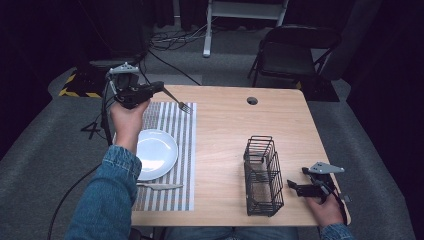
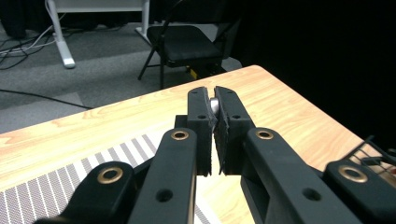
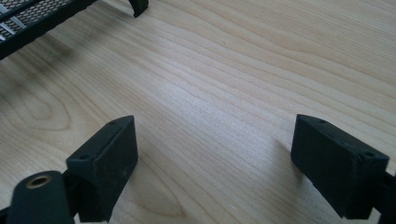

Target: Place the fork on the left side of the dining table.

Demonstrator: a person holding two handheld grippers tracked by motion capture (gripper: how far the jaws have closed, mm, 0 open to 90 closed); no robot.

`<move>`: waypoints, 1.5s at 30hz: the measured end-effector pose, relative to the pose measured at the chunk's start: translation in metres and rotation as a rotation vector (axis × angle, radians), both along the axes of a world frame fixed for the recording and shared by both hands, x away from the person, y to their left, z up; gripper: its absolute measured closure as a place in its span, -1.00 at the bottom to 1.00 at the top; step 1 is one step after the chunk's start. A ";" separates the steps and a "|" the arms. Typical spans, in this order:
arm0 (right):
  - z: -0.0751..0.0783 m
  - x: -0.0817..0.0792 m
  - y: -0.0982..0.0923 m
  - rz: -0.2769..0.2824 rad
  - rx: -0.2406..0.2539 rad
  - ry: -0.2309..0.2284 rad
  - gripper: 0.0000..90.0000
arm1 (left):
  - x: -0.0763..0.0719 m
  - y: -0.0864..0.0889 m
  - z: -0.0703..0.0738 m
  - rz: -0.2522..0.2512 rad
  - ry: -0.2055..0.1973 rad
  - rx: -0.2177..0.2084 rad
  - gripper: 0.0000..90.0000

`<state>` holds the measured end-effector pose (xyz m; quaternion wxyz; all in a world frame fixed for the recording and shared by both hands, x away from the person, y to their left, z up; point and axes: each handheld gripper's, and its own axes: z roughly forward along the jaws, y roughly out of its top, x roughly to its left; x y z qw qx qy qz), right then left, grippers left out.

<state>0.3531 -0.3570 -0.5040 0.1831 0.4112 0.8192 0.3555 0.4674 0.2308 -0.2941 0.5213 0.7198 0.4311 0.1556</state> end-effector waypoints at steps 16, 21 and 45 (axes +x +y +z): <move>0.000 0.000 0.000 -0.002 0.000 0.000 -0.67 | 0.028 0.020 -0.060 0.134 0.128 0.027 0.90; 0.000 0.000 0.000 -0.003 0.000 0.000 -0.67 | 0.028 0.021 -0.066 0.132 0.140 0.029 0.90; 0.000 0.000 0.000 -0.005 -0.002 -0.001 -0.67 | 0.036 0.030 -0.078 0.181 0.213 0.049 0.87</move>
